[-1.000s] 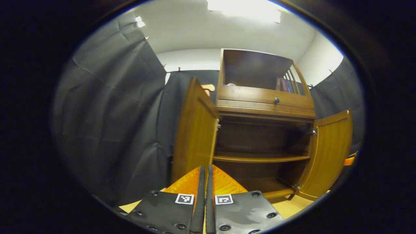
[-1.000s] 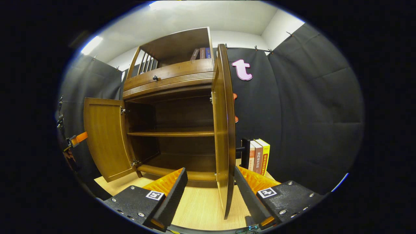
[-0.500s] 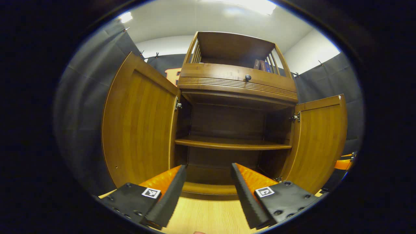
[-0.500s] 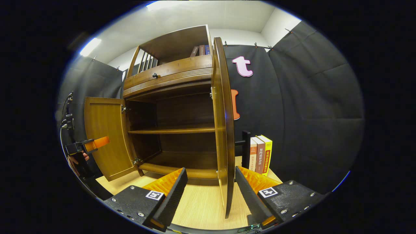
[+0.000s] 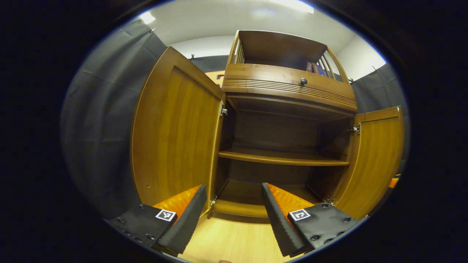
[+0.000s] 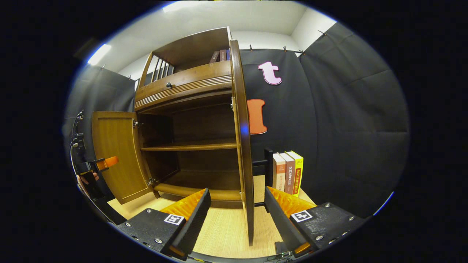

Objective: Open the right door of the double-door shoe cabinet with the right hand, and open the left door with the left hand.

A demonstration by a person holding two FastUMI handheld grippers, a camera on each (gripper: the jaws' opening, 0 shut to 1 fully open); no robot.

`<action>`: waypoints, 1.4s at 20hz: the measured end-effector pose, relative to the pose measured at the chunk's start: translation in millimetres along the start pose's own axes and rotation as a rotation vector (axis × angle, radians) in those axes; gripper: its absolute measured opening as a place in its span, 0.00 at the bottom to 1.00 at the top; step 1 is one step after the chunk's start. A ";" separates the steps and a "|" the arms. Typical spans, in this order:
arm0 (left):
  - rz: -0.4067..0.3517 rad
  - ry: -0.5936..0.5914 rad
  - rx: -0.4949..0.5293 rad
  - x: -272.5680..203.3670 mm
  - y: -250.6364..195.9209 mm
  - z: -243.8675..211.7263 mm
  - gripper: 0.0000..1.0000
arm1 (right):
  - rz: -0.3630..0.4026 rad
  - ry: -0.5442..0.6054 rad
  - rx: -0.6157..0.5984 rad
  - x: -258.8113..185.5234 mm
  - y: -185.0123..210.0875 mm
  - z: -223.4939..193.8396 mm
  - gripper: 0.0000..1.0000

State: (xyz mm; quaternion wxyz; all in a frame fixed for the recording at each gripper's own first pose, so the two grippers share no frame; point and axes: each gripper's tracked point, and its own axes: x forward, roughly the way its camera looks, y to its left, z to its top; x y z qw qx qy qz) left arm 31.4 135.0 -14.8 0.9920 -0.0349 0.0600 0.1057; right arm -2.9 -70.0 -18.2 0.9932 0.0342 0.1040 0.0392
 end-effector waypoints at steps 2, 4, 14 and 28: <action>0.005 -0.016 0.027 -1.2 0.3 4.0 0.94 | -0.004 -0.007 -0.001 0.4 -1.8 4.2 0.98; 0.001 -0.024 0.047 -1.6 -0.2 4.8 0.94 | -0.004 -0.016 0.001 2.4 -2.6 6.5 0.98; -0.049 -0.046 0.108 -10.9 -15.6 10.2 0.94 | -0.004 -0.032 0.004 6.4 1.3 7.3 0.98; -0.079 -0.045 0.096 -12.5 -21.9 12.5 0.94 | -0.026 -0.051 0.010 -2.4 -1.8 10.2 0.98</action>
